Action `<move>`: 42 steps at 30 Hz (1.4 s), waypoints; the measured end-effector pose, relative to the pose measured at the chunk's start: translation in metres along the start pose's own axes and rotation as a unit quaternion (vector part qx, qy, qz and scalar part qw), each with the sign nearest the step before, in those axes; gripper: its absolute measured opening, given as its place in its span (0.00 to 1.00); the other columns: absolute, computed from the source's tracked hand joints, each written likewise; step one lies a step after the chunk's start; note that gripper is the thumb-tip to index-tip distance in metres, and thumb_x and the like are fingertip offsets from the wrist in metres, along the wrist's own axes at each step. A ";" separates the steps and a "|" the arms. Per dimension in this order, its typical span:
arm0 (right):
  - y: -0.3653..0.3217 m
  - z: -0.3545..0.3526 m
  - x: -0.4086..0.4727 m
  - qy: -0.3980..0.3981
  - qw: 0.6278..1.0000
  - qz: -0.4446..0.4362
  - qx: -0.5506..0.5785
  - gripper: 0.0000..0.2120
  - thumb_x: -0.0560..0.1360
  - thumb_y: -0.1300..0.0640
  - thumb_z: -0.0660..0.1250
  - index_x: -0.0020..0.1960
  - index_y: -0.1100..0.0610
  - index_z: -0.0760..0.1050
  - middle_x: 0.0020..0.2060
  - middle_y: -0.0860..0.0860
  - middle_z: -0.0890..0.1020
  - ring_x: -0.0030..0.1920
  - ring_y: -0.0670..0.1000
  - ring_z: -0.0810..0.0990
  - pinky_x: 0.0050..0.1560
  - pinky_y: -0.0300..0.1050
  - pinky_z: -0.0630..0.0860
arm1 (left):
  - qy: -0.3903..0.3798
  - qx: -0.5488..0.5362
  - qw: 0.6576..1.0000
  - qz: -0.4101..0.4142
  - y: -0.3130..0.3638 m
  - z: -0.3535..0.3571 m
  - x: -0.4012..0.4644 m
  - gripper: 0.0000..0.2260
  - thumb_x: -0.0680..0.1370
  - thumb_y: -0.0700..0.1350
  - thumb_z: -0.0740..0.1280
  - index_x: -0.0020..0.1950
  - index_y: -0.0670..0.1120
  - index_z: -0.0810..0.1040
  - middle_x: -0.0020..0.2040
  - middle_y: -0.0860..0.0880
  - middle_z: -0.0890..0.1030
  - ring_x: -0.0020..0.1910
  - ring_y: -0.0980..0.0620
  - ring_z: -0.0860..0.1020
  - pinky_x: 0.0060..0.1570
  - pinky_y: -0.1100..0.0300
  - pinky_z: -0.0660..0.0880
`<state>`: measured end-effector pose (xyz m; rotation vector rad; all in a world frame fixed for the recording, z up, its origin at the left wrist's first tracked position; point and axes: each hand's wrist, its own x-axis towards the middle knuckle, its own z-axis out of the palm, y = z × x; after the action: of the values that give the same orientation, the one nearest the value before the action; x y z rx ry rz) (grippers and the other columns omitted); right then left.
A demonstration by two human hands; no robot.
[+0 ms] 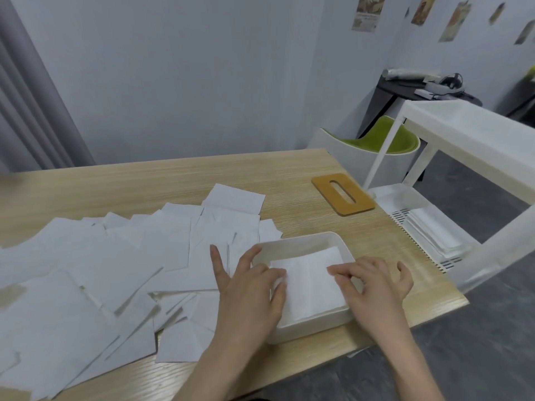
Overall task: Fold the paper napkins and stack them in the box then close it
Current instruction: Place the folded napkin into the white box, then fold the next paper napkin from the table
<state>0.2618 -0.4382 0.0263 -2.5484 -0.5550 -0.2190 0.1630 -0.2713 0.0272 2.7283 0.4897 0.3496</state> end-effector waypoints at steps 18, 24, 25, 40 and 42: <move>-0.018 -0.012 -0.007 0.038 0.998 -0.010 -0.057 0.04 0.74 0.54 0.70 0.43 0.44 0.82 0.41 0.39 0.77 0.57 0.46 0.73 0.70 0.54 0.45 | -0.032 0.105 0.992 0.054 -0.005 -0.007 0.001 0.19 0.82 0.54 0.51 0.53 0.53 0.81 0.55 0.57 0.79 0.76 0.55 0.58 0.61 0.41 0.16; -0.031 -0.011 -0.006 0.043 0.998 -0.022 -0.034 0.04 0.73 0.53 0.71 0.44 0.44 0.82 0.41 0.38 0.76 0.56 0.43 0.72 0.69 0.50 0.45 | -0.030 -0.025 0.996 0.076 -0.012 -0.013 0.000 0.14 0.82 0.55 0.56 0.62 0.56 0.78 0.66 0.58 0.72 0.75 0.59 0.58 0.64 0.48 0.17; -0.034 -0.010 -0.006 0.044 0.998 -0.027 -0.021 0.05 0.73 0.54 0.71 0.44 0.44 0.81 0.42 0.38 0.76 0.56 0.42 0.71 0.69 0.49 0.45 | -0.014 -0.074 0.995 0.070 -0.015 -0.014 -0.001 0.13 0.82 0.54 0.58 0.63 0.57 0.77 0.68 0.58 0.71 0.75 0.61 0.59 0.67 0.50 0.20; -0.140 0.028 -0.010 -0.021 0.971 -0.135 0.194 0.11 0.73 0.55 0.71 0.49 0.39 0.77 0.48 0.33 0.77 0.58 0.35 0.70 0.64 0.38 0.55 | 0.130 -0.279 0.945 -0.111 -0.120 -0.061 -0.030 0.10 0.79 0.44 0.68 0.58 0.55 0.81 0.60 0.63 0.75 0.57 0.73 0.70 0.63 0.53 0.70; -0.156 0.040 -0.012 -0.043 0.967 -0.149 0.203 0.11 0.73 0.55 0.70 0.51 0.39 0.77 0.49 0.34 0.77 0.60 0.32 0.67 0.64 0.36 0.54 | 0.143 -0.281 0.940 -0.133 -0.140 -0.067 -0.037 0.10 0.78 0.44 0.68 0.57 0.56 0.81 0.59 0.64 0.75 0.57 0.74 0.70 0.57 0.55 0.73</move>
<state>0.1863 -0.2997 0.0598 -2.0781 -0.9166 -0.0873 0.0692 -0.1422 0.0288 2.0368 0.7011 0.6975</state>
